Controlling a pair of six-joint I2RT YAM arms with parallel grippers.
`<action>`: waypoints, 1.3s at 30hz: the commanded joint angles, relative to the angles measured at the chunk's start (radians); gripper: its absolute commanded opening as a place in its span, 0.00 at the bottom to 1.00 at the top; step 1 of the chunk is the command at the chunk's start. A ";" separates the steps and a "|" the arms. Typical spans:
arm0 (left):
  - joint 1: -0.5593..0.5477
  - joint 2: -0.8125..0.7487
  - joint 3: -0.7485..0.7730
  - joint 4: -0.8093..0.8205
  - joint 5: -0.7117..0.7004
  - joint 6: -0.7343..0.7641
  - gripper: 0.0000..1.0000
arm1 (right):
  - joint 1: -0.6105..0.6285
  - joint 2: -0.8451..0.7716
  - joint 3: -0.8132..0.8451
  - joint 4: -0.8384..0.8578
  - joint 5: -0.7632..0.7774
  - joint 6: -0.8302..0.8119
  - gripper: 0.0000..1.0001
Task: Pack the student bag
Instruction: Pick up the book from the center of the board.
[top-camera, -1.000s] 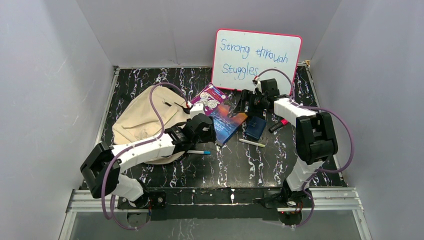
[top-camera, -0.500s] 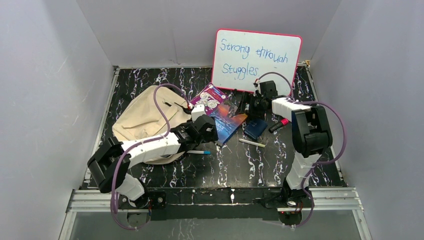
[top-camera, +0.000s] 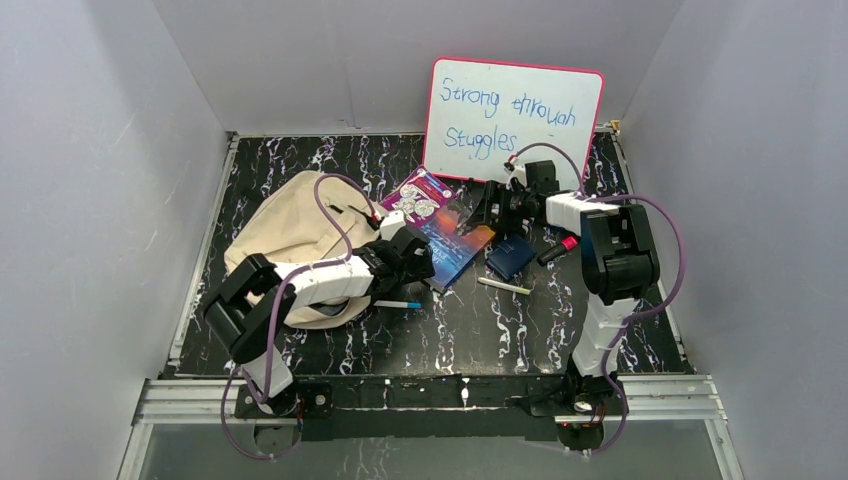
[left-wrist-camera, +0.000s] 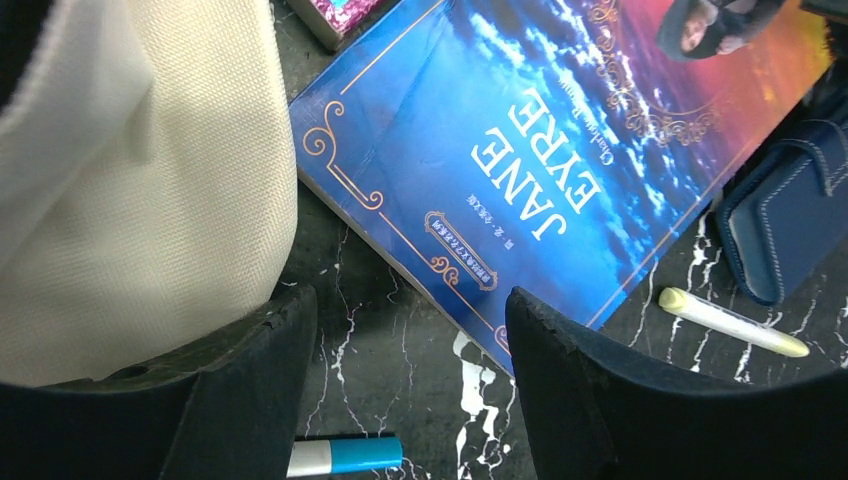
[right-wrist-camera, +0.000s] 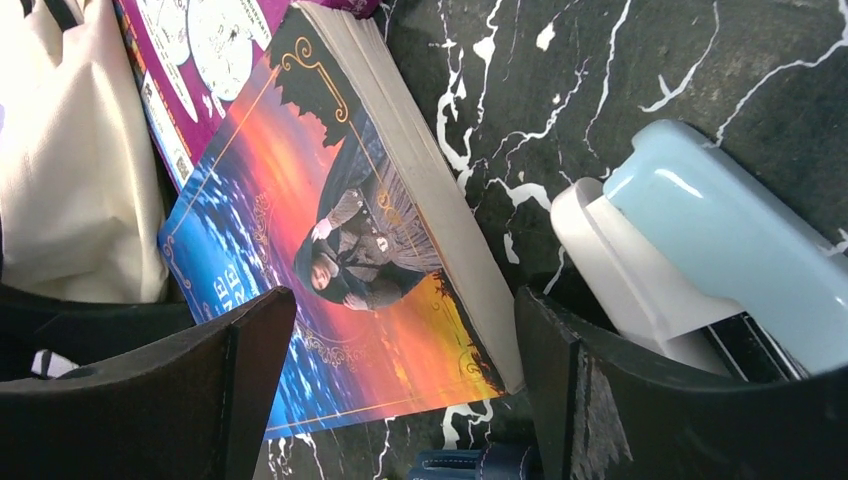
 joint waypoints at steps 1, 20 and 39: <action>0.008 0.021 0.024 0.017 0.015 -0.015 0.67 | 0.006 -0.039 -0.043 -0.038 -0.073 -0.038 0.88; 0.008 0.117 0.057 0.039 0.098 0.021 0.64 | 0.029 -0.276 -0.152 -0.125 -0.210 -0.046 0.81; 0.008 0.151 0.069 0.079 0.157 0.110 0.60 | 0.060 -0.453 -0.306 -0.202 -0.127 -0.043 0.80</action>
